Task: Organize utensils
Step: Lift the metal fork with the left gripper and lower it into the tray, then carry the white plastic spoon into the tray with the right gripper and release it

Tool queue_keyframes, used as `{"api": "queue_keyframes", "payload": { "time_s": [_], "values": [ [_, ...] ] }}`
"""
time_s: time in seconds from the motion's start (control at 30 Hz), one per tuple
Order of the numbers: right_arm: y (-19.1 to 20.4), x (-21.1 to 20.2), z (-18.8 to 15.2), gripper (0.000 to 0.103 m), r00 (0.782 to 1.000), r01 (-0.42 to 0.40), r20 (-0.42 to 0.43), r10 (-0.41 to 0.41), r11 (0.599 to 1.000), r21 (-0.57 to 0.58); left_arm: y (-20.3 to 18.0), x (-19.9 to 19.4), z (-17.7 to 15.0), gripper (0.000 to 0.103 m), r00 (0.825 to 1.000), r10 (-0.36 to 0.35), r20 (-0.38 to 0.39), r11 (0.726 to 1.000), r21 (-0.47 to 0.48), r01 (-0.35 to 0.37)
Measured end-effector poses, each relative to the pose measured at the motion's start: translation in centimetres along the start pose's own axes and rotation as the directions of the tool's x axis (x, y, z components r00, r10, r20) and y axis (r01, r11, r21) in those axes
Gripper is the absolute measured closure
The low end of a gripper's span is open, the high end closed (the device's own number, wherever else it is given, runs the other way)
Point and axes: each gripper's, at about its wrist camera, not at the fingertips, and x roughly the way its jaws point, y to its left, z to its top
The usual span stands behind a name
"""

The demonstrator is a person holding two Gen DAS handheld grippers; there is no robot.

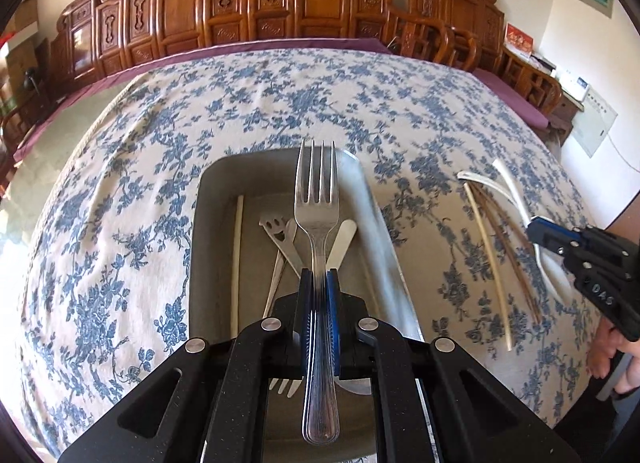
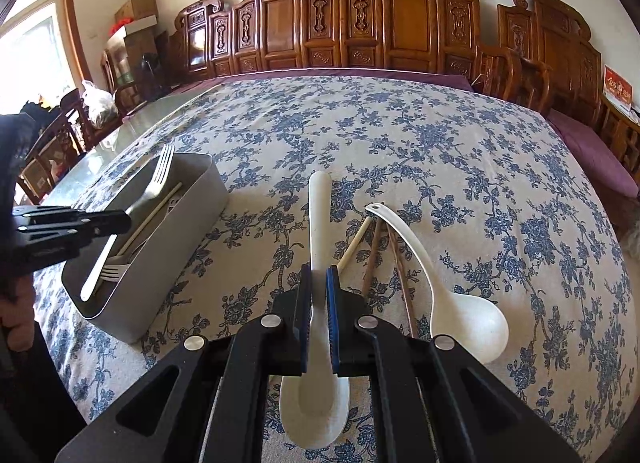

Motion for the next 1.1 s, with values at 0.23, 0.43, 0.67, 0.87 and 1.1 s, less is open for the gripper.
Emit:
{"api": "queue_keyframes", "payload": {
  "time_s": [0.23, 0.43, 0.67, 0.87, 1.1],
  "values": [
    [-0.1, -0.2, -0.1, 0.094, 1.0, -0.001, 0.003, 0.001, 1.0, 0.002, 0.0, 1.4, -0.3, 0.097, 0.999, 0.023, -0.037, 1.0, 0.001, -0.023],
    [0.0, -0.4, 0.0, 0.094, 1.0, -0.008, 0.01, 0.008, 1.0, 0.0, -0.4, 2.4, -0.3, 0.097, 0.997, 0.039, -0.062, 0.999, 0.012, -0.039],
    [0.3, -0.5, 0.1, 0.094, 1.0, -0.013, 0.012, 0.013, 1.0, -0.005, -0.4, 3.6, -0.6, 0.097, 0.994, 0.052, -0.099, 0.999, 0.012, -0.051],
    [0.4, -0.6, 0.0, 0.094, 1.0, -0.012, 0.01, 0.013, 1.0, -0.006, -0.5, 3.2, -0.4, 0.096, 0.995, 0.058, -0.085, 0.998, 0.015, -0.057],
    [1.3, -0.8, 0.3, 0.094, 1.0, -0.021, 0.011, 0.021, 1.0, -0.012, -0.2, 1.6, 0.2, 0.096, 0.997, 0.058, -0.043, 0.998, 0.008, -0.058]
  ]
}}
